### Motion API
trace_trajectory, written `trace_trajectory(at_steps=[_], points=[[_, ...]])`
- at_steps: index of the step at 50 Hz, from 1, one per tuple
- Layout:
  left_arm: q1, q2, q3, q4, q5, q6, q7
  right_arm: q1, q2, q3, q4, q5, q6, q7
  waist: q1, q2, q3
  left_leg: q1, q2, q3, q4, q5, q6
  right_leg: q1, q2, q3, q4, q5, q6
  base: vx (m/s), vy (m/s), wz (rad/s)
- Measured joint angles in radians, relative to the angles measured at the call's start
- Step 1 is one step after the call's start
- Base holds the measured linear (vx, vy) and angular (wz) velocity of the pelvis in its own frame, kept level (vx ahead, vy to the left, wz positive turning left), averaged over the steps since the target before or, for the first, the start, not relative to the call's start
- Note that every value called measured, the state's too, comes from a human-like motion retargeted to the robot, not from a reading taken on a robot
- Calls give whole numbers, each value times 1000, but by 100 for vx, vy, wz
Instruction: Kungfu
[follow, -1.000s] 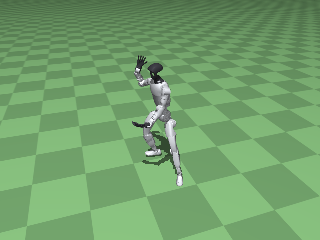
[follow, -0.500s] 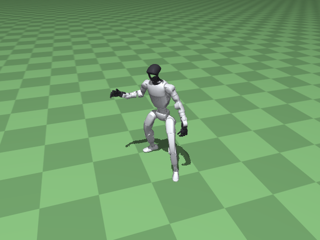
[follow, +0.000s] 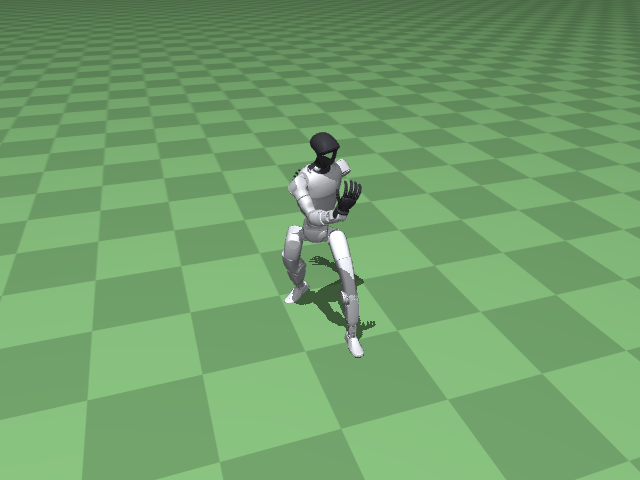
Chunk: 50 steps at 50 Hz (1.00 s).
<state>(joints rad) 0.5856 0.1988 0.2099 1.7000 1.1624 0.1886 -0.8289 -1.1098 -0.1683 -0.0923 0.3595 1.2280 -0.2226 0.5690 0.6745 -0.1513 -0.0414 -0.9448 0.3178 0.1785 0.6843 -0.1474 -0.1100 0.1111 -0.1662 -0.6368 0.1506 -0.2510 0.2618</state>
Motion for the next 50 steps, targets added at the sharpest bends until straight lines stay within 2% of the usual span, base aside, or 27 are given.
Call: trace_trajectory(at_steps=[3, 5, 7, 10, 13, 15, 17, 18, 20, 24, 30, 32, 40, 47, 48, 50], points=[[-60, -25, -39, -12, -20, -39, -35, 1, -20, -5, -29, 57, -137, -86, 11, -40, 2, -37, 47, 41, 43, -24, 41, -12, 12, -9, -27, 16, 0, 33, -27, -41], [-112, -30, -73, -39, -25, -58, -33, 13, -30, -8, -52, 64, -209, -154, 16, -54, -1, -65, 52, 11, 56, -21, 28, -27, 28, -7, -35, 45, 0, 28, -25, -55], [-164, -27, -106, -69, -45, -80, -11, 33, -22, -7, -80, 63, -240, -183, 14, -55, -9, -79, 61, -25, 61, -28, -8, -42, 49, -3, -33, 111, 0, 50, -14, -77], [-227, -8, -138, -116, -88, -98, 22, 79, 13, 0, -119, 77, -224, -167, -14, -39, -31, -61, 59, -85, 57, -71, -88, -50, 73, 16, -12, 282, 0, 51, 1, -42], [-252, 13, -133, -153, -114, -118, 34, 137, 46, 41, -134, 135, -196, -155, -111, -30, -23, 67, -69, -46, 28, -156, -89, -8, -49, 116, 72, 513, 0, 86, 41, 109], [-276, 39, -132, -178, -135, -134, 36, 158, 58, 68, -136, 165, -182, -153, -179, 0, -13, 151, -115, -52, -34, -171, -96, -44, -63, 241, 186, 670, -62, 55, 16, 123], [-303, 78, -145, -186, -155, -149, 52, 177, 63, 84, -135, 167, -164, -143, -245, 40, -20, 206, -124, -76, -96, -163, -112, -118, 12, 391, 296, 629, -23, 52, -1, 95], [-316, 99, -144, -188, -155, -147, 63, 187, 65, 91, -135, 161, -158, -136, -276, 64, -29, 226, -115, -93, -124, -156, -124, -159, 73, 452, 355, 575, -6, 46, -7, 92], [-336, 138, -140, -188, -146, -140, 81, 210, 63, 98, -137, 145, -153, -132, -331, 109, -46, 262, -94, -116, -172, -138, -135, -224, 167, 496, 439, 522, 0, 43, -5, 101], [-352, 184, -124, -196, -80, -135, 69, 270, 36, 104, -160, 109, -166, -150, -447, 157, -33, 399, -169, -132, -299, -71, -81, -285, 126, 413, 549, 424, -1, 48, 6, 150], [-346, 206, -75, -238, -38, -153, 75, 330, 0, 80, -192, 54, -169, -168, -535, 190, 4, 598, -247, -182, -454, 6, -3, -396, 218, 491, 529, 265, 0, 39, -8, 106], [-337, 194, -66, -246, -48, -157, 68, 338, -10, 77, -196, 49, -170, -173, -554, 191, 18, 664, -288, -182, -497, 34, 38, -428, 216, 522, 514, 227, -6, 36, -7, 77], [-317, 129, -83, -255, -20, -150, 55, 358, -23, 59, -219, 57, -168, -186, -639, 207, 36, 829, -362, -218, -569, 30, 74, -521, 220, 540, 350, 194, -139, 32, -20, 84], [-273, 73, -138, -273, -17, -172, 40, 357, -37, 63, -231, 59, -179, -206, -671, 207, 32, 945, -411, -254, -591, -6, 130, -519, 200, 544, 128, 197, -260, 29, -32, 51], [-265, 68, -144, -274, -15, -173, 35, 354, -41, 66, -231, 60, -178, -208, -676, 206, 29, 959, -418, -257, -589, -16, 136, -511, 192, 535, 96, 201, -273, 32, -37, 46], [-248, 57, -150, -274, -11, -175, 30, 347, -50, 72, -230, 59, -174, -207, -682, 203, 25, 987, -432, -261, -577, -36, 152, -484, 178, 509, 47, 283, -320, 30, -33, 33]])
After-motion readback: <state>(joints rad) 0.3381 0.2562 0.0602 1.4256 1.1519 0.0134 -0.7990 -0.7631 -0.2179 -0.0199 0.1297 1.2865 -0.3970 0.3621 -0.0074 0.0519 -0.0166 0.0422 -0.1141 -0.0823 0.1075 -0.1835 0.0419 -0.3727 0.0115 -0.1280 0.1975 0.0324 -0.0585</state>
